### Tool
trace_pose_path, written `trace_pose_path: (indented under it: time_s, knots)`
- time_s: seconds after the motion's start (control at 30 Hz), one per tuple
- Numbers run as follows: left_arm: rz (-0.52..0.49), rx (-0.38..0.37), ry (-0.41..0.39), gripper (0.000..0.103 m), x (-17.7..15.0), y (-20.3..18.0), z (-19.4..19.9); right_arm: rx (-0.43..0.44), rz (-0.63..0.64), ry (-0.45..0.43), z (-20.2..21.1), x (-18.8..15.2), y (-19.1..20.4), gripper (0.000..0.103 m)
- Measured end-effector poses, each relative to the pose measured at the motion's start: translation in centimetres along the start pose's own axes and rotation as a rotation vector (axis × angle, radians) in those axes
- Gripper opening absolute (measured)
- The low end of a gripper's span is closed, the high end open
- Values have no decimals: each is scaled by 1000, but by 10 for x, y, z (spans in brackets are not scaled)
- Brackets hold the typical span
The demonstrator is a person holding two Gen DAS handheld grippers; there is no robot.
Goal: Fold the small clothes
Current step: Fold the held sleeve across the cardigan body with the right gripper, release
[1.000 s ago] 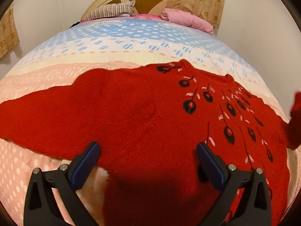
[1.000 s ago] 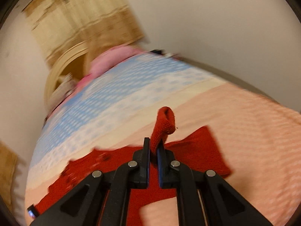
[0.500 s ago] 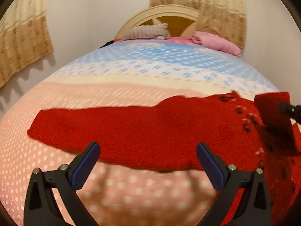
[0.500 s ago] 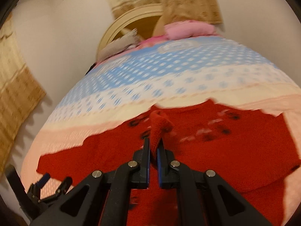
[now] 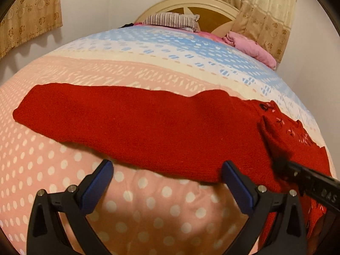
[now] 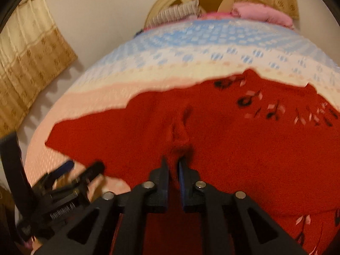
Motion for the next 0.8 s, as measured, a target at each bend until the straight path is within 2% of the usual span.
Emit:
trace_pose_path:
  time_s: [0.03, 0.1, 0.17, 0.27, 0.3, 0.33, 0.4, 0.43, 0.57, 0.63, 0.7, 0.8]
  knots:
    - [-1, 0, 3, 103, 0, -1, 0, 19, -1, 19, 0, -2, 1, 28]
    - [-1, -2, 6, 103, 0, 1, -2, 57, -5, 15, 10, -2, 1, 44]
    - [-3, -2, 5, 103, 0, 1, -2, 100, -16, -10, 23, 0, 1, 45]
    - [-5, 0, 8, 103, 0, 1, -3, 133, -45, -114, 45, 10, -2, 45]
    - [-8, 3, 10, 103, 0, 1, -3, 103, -62, -152, 48, 15, -5, 45]
    - [-10, 5, 12, 103, 0, 1, -4, 68, -68, -153, 46, 18, -6, 45]
    - [-16, 11, 16, 103, 0, 0, -5, 35, -74, -111, 28, 22, -7, 27]
    - [-19, 14, 18, 103, 0, 0, -5, 33, -69, -85, 18, 22, -5, 25]
    - [-36, 29, 29, 103, 0, -2, -7, 27, -51, 7, -19, 12, 4, 25]
    - [-48, 39, 35, 103, -1, -4, -8, 20, -10, 1, -29, 9, 9, 25]
    - [-54, 42, 38, 103, -1, -4, -9, 15, 12, 4, -29, 12, 12, 25]
    - [-47, 35, 35, 103, -1, -3, -8, 88, -38, 4, -11, 17, 7, 25]
Point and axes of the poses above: each gripper's, at about its wrist camera, not at the fingertips, and z roughly against the way its jaws point, y to its left, x to its top, the point moved 3 cm from there along -z, roughly the way its jaws point, and after that the axes turned 13 degrees about -z, right-handed, at the moved point
